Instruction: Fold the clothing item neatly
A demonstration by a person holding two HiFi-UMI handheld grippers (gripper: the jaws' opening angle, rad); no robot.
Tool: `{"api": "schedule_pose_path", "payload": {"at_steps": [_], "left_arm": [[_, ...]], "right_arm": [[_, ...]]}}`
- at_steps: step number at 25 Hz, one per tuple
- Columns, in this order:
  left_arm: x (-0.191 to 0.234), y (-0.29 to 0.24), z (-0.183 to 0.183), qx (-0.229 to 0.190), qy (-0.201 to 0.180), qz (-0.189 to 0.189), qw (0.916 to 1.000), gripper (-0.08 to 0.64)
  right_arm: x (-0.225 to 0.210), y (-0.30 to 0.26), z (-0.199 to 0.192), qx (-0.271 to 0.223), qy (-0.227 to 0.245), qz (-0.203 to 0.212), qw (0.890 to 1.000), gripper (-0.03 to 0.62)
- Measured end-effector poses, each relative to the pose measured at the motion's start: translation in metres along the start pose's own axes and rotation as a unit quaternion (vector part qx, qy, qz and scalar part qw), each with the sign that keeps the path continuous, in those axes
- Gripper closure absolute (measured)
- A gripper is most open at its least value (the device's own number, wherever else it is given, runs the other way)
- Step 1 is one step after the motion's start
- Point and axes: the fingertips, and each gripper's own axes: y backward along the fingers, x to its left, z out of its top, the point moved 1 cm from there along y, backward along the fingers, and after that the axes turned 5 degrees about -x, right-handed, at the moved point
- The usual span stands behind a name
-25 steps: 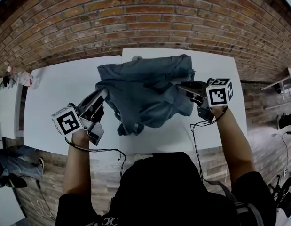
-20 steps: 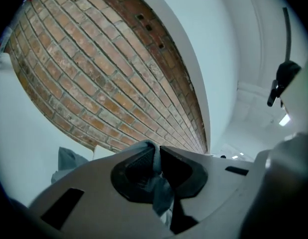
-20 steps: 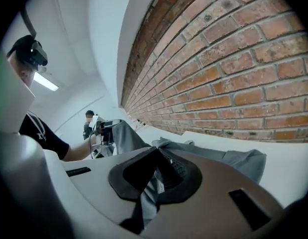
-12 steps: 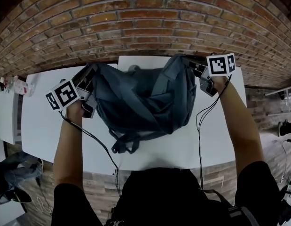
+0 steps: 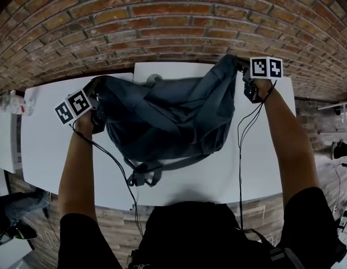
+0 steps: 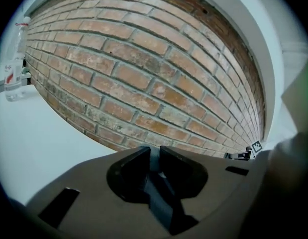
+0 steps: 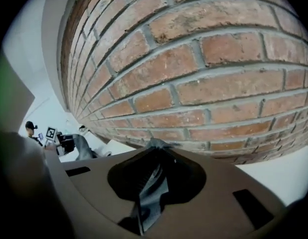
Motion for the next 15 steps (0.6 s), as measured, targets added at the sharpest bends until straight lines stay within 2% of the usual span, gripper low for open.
{"api": "schedule_pose_path", "payload": {"at_steps": [1, 3, 5, 6, 8, 11, 13, 14, 15], "left_arm": [[0.002, 0.001, -0.004, 0.006, -0.009, -0.001, 0.9999, 0.513], [0.003, 0.005, -0.010, 0.017, -0.041, -0.008, 0.9990, 0.405], [0.001, 0.012, -0.014, 0.024, -0.075, -0.015, 0.9968, 0.362], [0.001, 0.016, -0.014, 0.025, -0.089, -0.017, 0.9956, 0.350], [0.000, 0.028, -0.011, 0.019, -0.103, -0.018, 0.9943, 0.342], [-0.003, 0.050, -0.006, 0.003, -0.095, -0.030, 0.9950, 0.342], [-0.014, 0.065, -0.014, 0.001, -0.089, -0.049, 0.9948, 0.342], [-0.022, 0.073, -0.023, 0.005, -0.088, -0.061, 0.9942, 0.342], [-0.031, 0.080, -0.035, 0.012, -0.089, -0.073, 0.9933, 0.342]], "right_arm": [[0.004, 0.001, -0.006, 0.008, 0.000, 0.017, 1.000, 0.552], [0.020, 0.009, -0.016, 0.023, 0.031, 0.051, 0.998, 0.423], [0.041, 0.026, -0.025, 0.032, 0.104, 0.071, 0.992, 0.371], [0.056, 0.037, -0.032, 0.036, 0.150, 0.081, 0.985, 0.370], [0.098, 0.063, -0.055, 0.050, 0.243, 0.123, 0.961, 0.371], [0.163, 0.094, -0.103, 0.078, 0.350, 0.189, 0.914, 0.371], [0.184, 0.104, -0.127, 0.088, 0.403, 0.189, 0.891, 0.371], [0.185, 0.106, -0.133, 0.085, 0.426, 0.173, 0.884, 0.370], [0.182, 0.105, -0.132, 0.075, 0.439, 0.149, 0.883, 0.371]]}}
